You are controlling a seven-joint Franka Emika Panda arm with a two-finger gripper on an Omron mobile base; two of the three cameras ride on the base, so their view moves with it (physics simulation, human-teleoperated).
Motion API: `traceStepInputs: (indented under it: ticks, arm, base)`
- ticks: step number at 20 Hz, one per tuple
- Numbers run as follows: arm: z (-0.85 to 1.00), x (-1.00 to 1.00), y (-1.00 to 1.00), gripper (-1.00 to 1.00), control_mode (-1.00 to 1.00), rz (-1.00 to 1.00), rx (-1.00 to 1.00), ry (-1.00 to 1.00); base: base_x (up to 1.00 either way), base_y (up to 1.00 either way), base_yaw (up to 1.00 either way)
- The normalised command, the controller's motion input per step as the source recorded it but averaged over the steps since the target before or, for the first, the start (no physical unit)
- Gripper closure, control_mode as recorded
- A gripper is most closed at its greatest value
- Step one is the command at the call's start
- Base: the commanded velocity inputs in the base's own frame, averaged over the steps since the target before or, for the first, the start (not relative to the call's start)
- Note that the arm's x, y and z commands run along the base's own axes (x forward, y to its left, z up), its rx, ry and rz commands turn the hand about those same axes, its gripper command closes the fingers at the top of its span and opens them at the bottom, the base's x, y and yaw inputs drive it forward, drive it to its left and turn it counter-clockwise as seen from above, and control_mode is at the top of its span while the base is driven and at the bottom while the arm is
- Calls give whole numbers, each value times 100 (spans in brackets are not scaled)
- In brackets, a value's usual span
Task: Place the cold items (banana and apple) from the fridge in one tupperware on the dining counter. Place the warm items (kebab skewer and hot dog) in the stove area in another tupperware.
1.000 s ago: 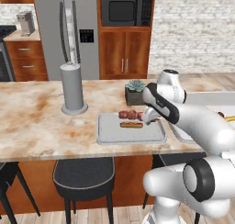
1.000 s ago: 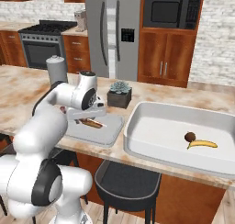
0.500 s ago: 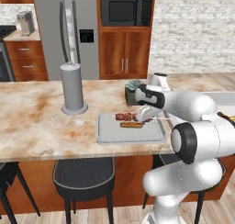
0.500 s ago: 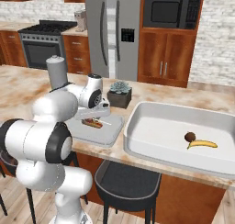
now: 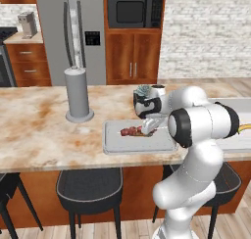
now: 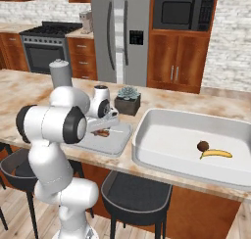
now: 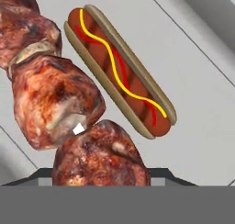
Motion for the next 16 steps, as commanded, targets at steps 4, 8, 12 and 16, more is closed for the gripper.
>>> traceStepInputs:
  ticks: [4,8,12,16]
  arm:
    - [-30,51,0,100,-100,9,-7,0]
    - [-34,8,13,100,-100,1,-11,0]
    - [-39,-3,22,-100,-100,0,-18,-1]
    - [-24,-16,5,-100,-100,0,-6,-1]
  base:
    - [0,0,0]
    - [0,0,0]
    - [0,0,0]
    - [0,0,0]
